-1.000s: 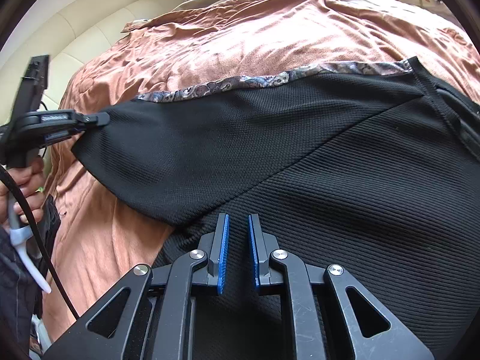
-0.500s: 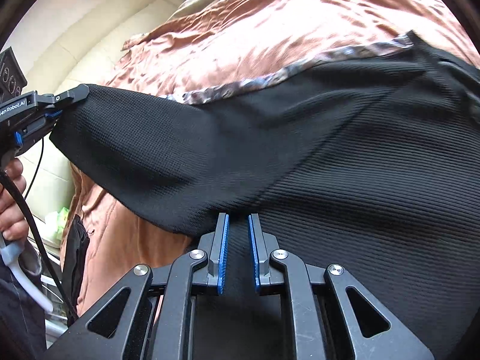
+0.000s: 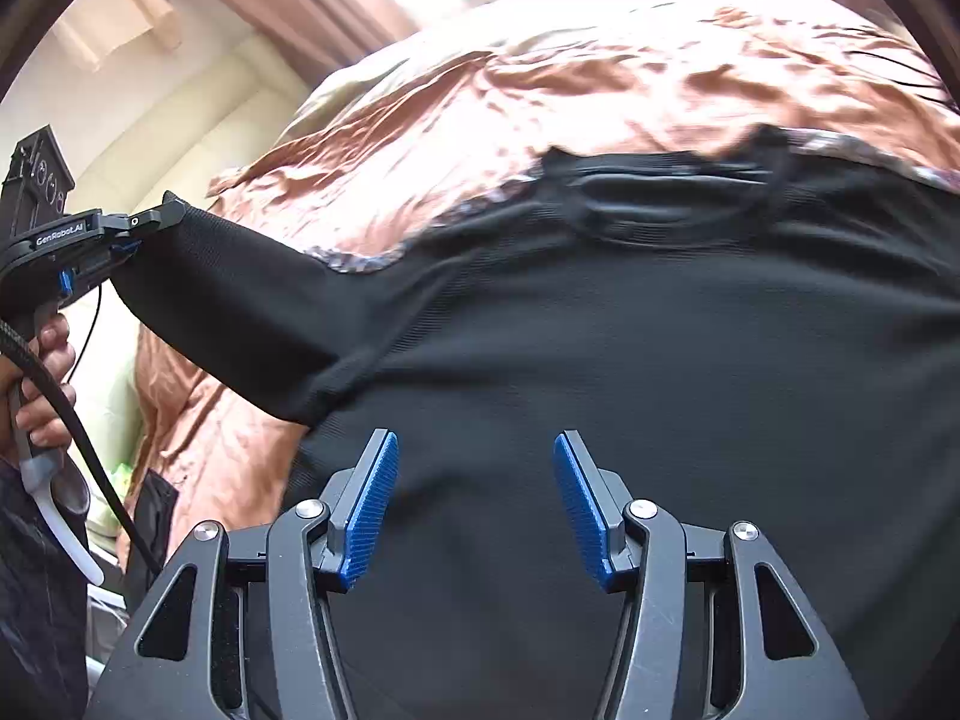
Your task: Fold small clothes
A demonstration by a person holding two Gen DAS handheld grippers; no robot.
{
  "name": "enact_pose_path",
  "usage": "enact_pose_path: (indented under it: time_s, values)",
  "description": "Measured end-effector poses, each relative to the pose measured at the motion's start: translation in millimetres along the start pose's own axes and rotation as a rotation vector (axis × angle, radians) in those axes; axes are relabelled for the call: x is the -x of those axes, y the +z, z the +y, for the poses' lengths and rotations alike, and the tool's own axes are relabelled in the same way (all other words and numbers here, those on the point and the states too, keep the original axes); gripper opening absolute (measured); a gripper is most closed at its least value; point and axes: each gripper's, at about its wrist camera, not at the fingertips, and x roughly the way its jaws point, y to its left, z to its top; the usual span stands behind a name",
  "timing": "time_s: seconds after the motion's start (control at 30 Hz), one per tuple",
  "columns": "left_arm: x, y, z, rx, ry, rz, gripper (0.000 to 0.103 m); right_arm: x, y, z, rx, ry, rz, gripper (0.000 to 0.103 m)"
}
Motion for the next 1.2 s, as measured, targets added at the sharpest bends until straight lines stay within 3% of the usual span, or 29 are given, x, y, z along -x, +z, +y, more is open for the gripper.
enact_pose_path:
  time_s: [0.23, 0.43, 0.47, 0.53, 0.57, 0.6, 0.63, 0.73, 0.87, 1.0, 1.2]
  values:
    - [-29, -7, -52, -0.08, -0.015, 0.069, 0.006, 52, -30, -25, -0.056, -0.004, -0.03, 0.056]
    - [-66, -20, -87, -0.117, -0.061, 0.163, 0.007, 55, -35, -38, -0.047, 0.005, -0.041, 0.062]
    - [-73, -23, -93, -0.125, -0.077, 0.189, 0.013, 53, -37, -43, -0.054, 0.011, -0.036, 0.062]
    - [-85, -28, -103, -0.148, -0.096, 0.24, 0.036, 49, -39, -50, -0.073, 0.019, -0.028, 0.062]
    - [-87, -30, -107, -0.159, -0.095, 0.242, 0.056, 46, -40, -52, -0.079, 0.014, -0.021, 0.062]
    - [-87, -31, -109, -0.169, -0.088, 0.231, 0.069, 44, -40, -55, -0.084, 0.01, -0.016, 0.062]
    - [-85, -32, -110, -0.175, -0.083, 0.216, 0.071, 43, -40, -58, -0.09, 0.005, -0.013, 0.062]
    - [-84, -33, -101, -0.148, -0.061, 0.197, 0.072, 43, -41, -62, -0.108, 0.0, -0.018, 0.062]
    - [-94, -37, -77, -0.085, 0.024, 0.208, 0.071, 42, -44, -61, -0.113, -0.006, -0.011, 0.062]
    - [-111, -52, -56, -0.04, 0.035, 0.26, 0.065, 37, -42, -61, -0.105, -0.009, -0.008, 0.062]
    - [-131, -80, -39, -0.016, 0.041, 0.325, 0.065, 26, -36, -60, -0.104, 0.022, 0.013, 0.062]
